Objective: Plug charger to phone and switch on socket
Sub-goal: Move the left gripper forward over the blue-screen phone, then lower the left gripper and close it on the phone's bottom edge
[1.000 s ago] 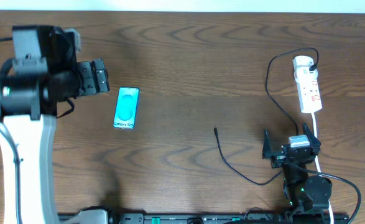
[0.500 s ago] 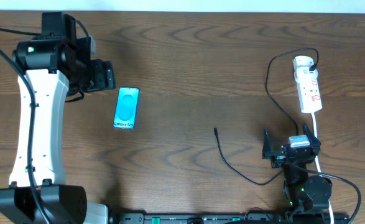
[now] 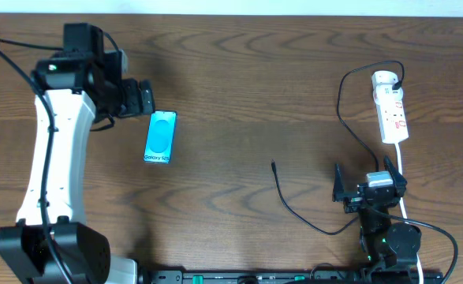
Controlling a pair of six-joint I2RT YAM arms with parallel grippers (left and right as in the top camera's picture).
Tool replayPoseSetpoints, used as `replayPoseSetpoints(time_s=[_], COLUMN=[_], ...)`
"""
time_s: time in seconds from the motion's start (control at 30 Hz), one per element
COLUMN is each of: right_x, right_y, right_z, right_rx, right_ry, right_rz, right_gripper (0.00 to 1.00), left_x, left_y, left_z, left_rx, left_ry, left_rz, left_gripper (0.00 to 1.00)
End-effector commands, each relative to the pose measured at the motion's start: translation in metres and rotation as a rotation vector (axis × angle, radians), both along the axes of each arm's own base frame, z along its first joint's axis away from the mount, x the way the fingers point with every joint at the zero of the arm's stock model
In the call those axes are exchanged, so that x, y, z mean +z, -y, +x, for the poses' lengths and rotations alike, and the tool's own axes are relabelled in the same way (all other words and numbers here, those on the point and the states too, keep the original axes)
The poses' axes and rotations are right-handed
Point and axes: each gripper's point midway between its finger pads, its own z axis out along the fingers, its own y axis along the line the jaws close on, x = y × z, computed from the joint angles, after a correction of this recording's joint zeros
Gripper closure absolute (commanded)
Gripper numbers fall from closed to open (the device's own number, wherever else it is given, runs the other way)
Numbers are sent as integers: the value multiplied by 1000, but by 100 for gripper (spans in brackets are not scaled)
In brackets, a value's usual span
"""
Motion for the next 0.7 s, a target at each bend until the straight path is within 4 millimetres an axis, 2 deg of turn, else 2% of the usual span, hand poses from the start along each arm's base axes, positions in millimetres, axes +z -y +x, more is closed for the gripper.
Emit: replayPoseSetpoints(time_s=[0.0,0.03,0.13,0.43,0.67], right_x=[-1,-1,0,0,-1], right_y=[2,2,2,2,2], right_z=[0,0,0,0,0], right_rx=[-9,-9,-9,-9,-9], right_ry=[-1,-1,0,0,-1], right_rz=[15,15,15,15,15], right_gripper=[1,1,1,1,1], left_x=[-33,-46,-62,-95,-129], left_y=[9,10,14,10,14], left_z=[-6,-6,-6,6,13], left_rx=[-20,-26,-43,-67,-81], left_ry=[-47,-51,-48,-29,-86], left_rz=[-7,14,38,208,218], left_gripper=[2,2,2,2,2])
